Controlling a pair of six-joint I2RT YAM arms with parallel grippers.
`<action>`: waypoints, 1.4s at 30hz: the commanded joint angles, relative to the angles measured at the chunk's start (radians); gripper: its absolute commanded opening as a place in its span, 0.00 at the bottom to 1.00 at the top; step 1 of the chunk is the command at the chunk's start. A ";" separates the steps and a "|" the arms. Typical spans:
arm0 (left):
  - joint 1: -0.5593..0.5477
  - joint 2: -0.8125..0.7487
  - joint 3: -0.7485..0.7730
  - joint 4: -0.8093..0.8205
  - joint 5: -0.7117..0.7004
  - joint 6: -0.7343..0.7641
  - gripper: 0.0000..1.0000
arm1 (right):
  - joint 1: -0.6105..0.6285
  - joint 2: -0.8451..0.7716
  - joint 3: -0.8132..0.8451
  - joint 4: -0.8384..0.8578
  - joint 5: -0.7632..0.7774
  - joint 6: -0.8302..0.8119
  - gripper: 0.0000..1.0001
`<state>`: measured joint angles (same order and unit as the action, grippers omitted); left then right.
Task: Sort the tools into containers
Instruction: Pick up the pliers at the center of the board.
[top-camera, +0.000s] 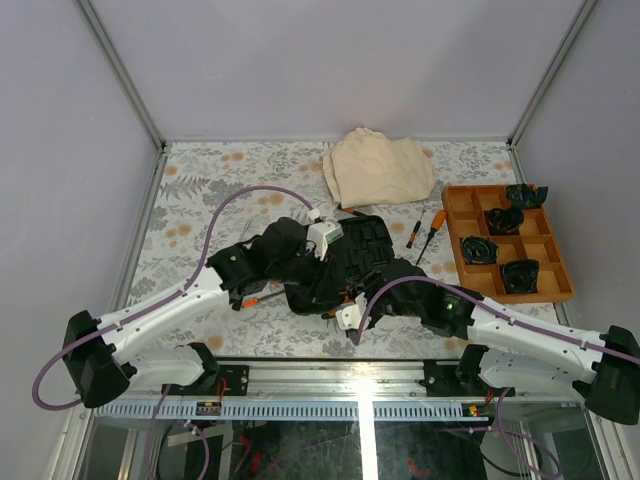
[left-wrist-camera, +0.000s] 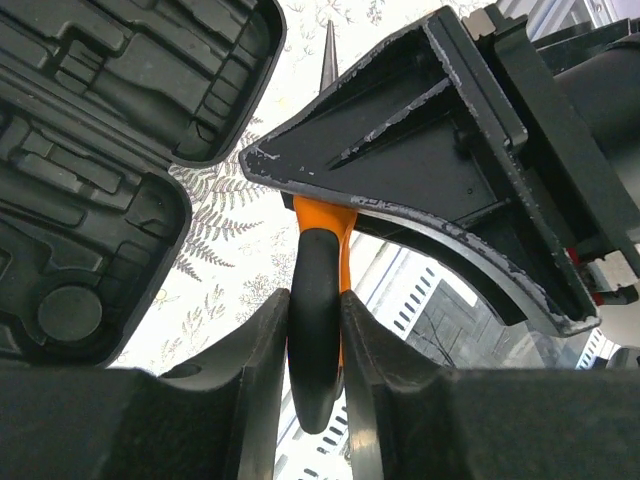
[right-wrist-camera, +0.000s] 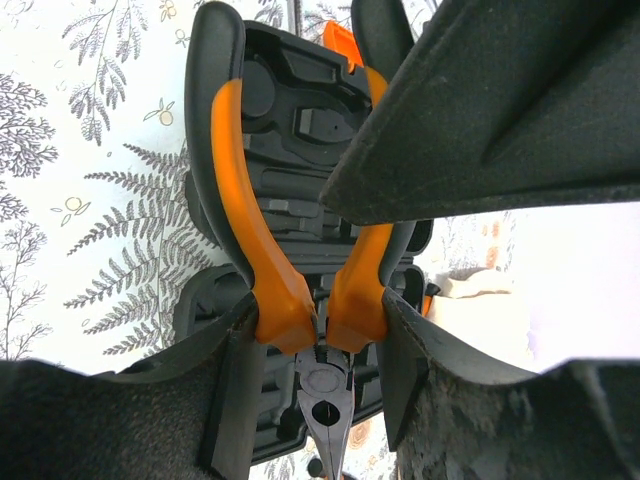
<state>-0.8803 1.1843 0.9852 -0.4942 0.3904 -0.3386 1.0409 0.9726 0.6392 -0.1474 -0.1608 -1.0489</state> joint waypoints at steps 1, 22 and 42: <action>-0.010 0.021 0.031 -0.007 0.027 0.028 0.23 | 0.008 0.000 0.077 0.040 -0.036 -0.016 0.06; -0.021 0.012 0.022 0.015 -0.058 -0.004 0.00 | 0.008 -0.014 0.063 0.087 0.002 0.043 0.42; -0.020 -0.103 -0.066 0.099 -0.235 -0.069 0.00 | 0.008 -0.154 0.034 0.177 0.005 0.208 0.76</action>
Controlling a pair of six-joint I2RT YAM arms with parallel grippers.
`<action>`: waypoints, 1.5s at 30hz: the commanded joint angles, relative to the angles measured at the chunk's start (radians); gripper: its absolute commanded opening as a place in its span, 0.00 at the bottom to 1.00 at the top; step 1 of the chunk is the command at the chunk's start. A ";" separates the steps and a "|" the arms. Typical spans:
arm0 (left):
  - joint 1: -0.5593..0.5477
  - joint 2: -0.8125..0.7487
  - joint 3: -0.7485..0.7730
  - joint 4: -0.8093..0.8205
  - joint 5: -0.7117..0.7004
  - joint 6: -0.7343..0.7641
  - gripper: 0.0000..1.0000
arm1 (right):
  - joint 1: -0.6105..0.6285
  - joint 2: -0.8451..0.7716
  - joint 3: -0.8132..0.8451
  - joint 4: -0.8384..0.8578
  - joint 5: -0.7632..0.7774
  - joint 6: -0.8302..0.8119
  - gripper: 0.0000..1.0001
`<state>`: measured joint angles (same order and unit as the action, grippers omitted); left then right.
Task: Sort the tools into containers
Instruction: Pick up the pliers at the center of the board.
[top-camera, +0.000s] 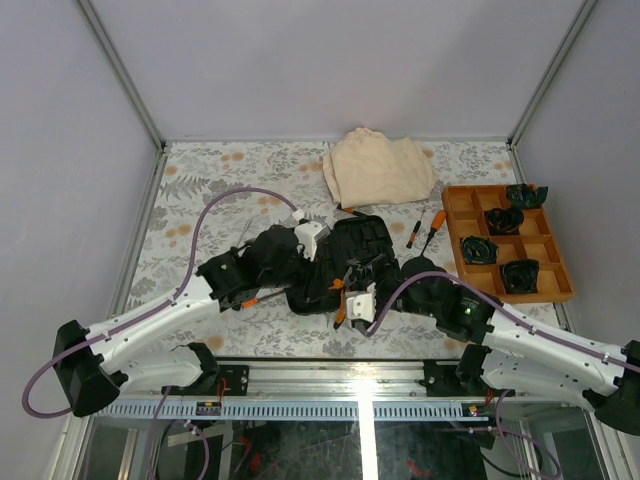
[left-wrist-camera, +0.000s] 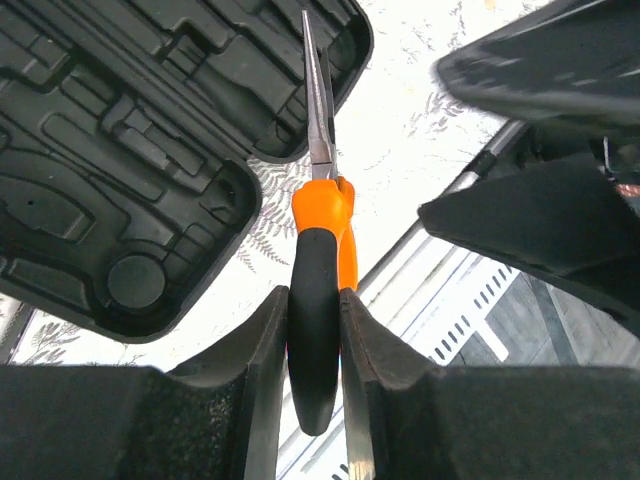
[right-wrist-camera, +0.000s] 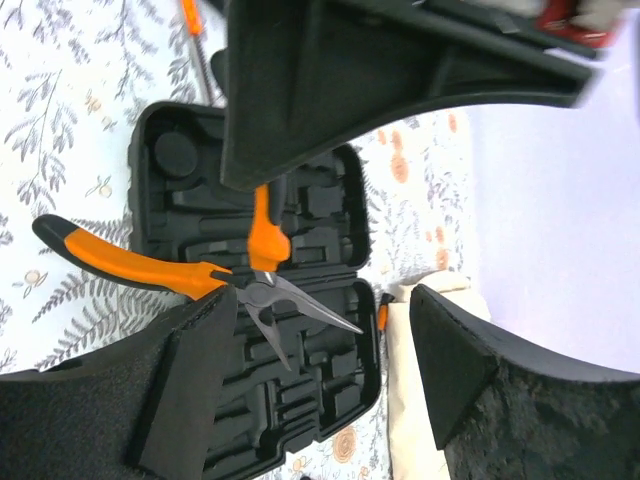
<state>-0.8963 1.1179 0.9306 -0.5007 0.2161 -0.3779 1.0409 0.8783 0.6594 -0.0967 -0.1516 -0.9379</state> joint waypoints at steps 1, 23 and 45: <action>-0.004 -0.042 -0.016 0.112 -0.068 -0.033 0.00 | 0.008 -0.077 -0.001 0.152 -0.005 0.122 0.76; -0.003 -0.192 -0.105 0.266 -0.244 -0.092 0.00 | 0.007 -0.061 0.062 0.106 0.521 1.232 0.76; -0.003 -0.287 -0.161 0.367 -0.342 -0.122 0.00 | 0.007 0.027 0.047 0.249 0.585 1.891 0.78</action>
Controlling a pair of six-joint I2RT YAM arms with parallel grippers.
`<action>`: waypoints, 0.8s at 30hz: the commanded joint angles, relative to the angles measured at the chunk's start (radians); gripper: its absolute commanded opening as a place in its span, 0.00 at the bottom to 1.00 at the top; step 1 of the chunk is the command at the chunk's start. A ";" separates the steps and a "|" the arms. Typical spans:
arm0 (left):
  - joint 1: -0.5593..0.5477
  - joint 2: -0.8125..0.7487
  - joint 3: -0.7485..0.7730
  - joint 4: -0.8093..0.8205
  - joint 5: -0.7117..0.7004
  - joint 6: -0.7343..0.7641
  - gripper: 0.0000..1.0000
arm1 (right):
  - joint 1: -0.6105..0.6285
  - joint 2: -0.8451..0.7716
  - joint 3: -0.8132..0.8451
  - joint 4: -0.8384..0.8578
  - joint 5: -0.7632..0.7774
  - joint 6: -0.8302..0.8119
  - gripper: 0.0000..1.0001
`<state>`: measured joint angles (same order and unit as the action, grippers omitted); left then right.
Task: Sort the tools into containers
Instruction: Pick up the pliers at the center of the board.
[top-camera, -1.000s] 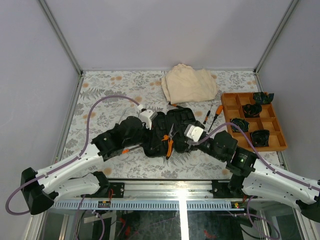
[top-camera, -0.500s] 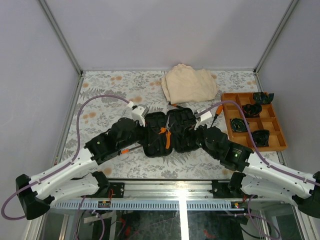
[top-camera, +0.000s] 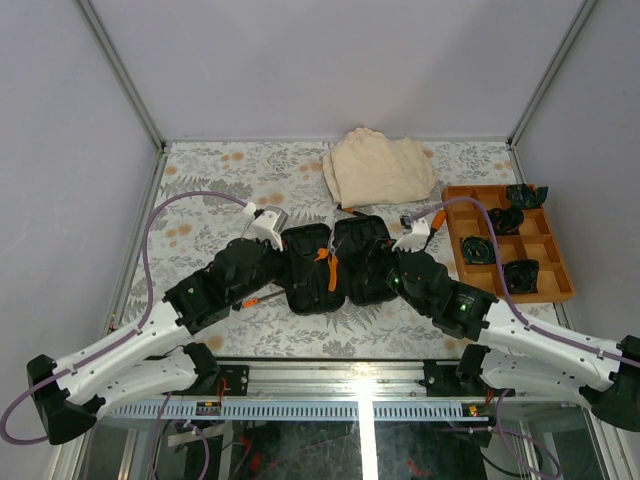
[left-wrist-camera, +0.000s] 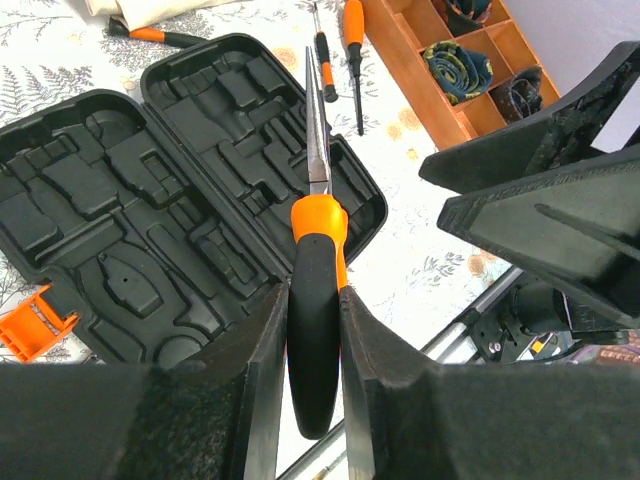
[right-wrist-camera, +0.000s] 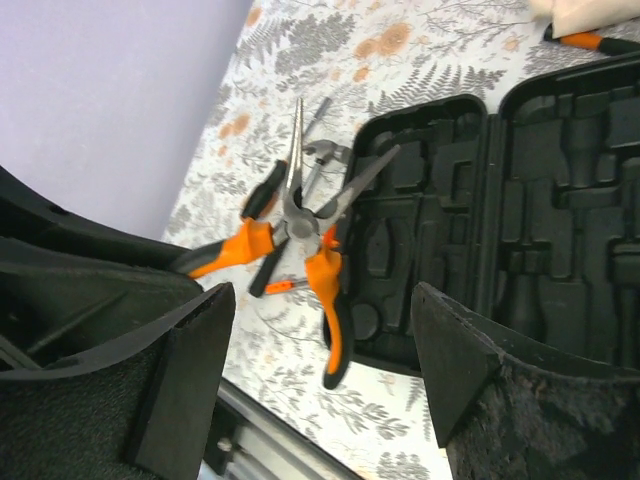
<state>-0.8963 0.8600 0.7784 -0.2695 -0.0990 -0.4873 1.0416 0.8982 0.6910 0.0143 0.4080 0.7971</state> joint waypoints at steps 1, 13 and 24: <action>-0.003 -0.029 -0.009 0.136 -0.022 -0.011 0.00 | 0.006 0.013 0.008 0.153 0.033 0.181 0.78; -0.002 -0.037 -0.035 0.165 0.041 -0.002 0.00 | 0.006 0.127 -0.026 0.226 0.161 0.420 0.78; -0.004 -0.045 -0.047 0.179 0.094 0.000 0.00 | 0.005 0.206 -0.046 0.314 0.192 0.478 0.69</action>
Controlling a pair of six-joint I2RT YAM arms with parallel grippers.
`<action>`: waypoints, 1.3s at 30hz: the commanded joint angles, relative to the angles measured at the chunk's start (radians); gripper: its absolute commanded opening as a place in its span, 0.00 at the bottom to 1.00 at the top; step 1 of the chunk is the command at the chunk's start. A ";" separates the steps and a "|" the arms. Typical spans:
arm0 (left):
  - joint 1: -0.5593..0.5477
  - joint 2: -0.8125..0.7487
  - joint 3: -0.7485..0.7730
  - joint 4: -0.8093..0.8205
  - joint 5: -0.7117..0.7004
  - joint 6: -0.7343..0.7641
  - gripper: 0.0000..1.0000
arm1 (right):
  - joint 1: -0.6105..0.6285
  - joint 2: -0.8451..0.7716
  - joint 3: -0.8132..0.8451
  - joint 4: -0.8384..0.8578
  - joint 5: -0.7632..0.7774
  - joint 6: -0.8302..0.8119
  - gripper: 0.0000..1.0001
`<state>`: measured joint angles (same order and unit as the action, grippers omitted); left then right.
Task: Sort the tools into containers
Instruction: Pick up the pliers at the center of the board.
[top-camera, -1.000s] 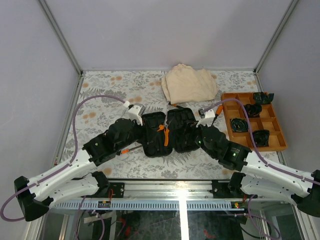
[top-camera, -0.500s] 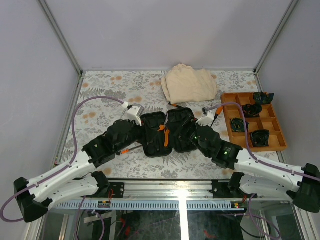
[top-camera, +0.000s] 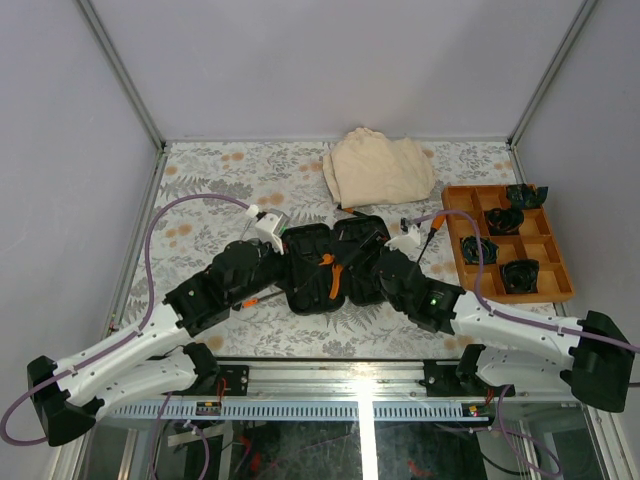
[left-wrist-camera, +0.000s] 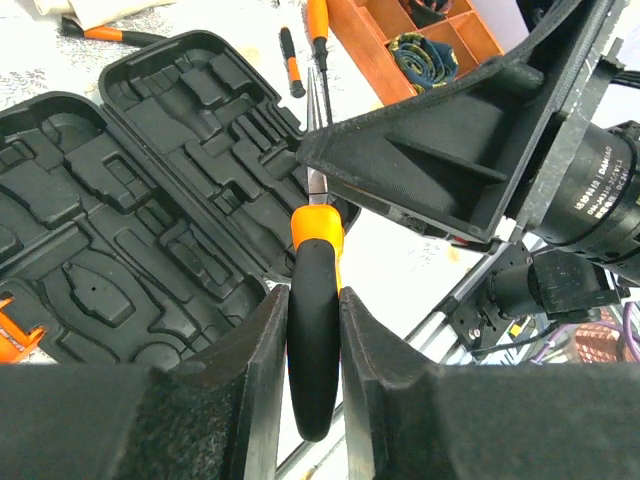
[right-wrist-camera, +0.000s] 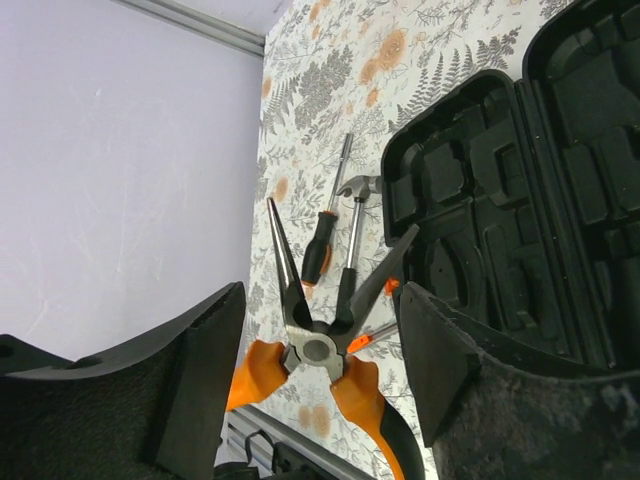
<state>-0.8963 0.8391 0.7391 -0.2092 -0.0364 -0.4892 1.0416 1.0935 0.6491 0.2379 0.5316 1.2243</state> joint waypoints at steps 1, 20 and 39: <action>-0.003 -0.024 -0.008 0.119 0.035 0.003 0.00 | 0.005 0.018 -0.005 0.096 0.071 0.050 0.68; -0.003 -0.016 -0.012 0.119 0.079 0.009 0.02 | 0.004 0.036 -0.024 0.171 0.045 -0.005 0.12; -0.003 0.091 0.011 0.112 0.225 0.020 0.51 | 0.003 -0.044 0.037 0.161 -0.099 -0.549 0.00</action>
<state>-0.8963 0.9020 0.7216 -0.1513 0.1368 -0.4896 1.0401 1.0786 0.6151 0.3687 0.4976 0.8162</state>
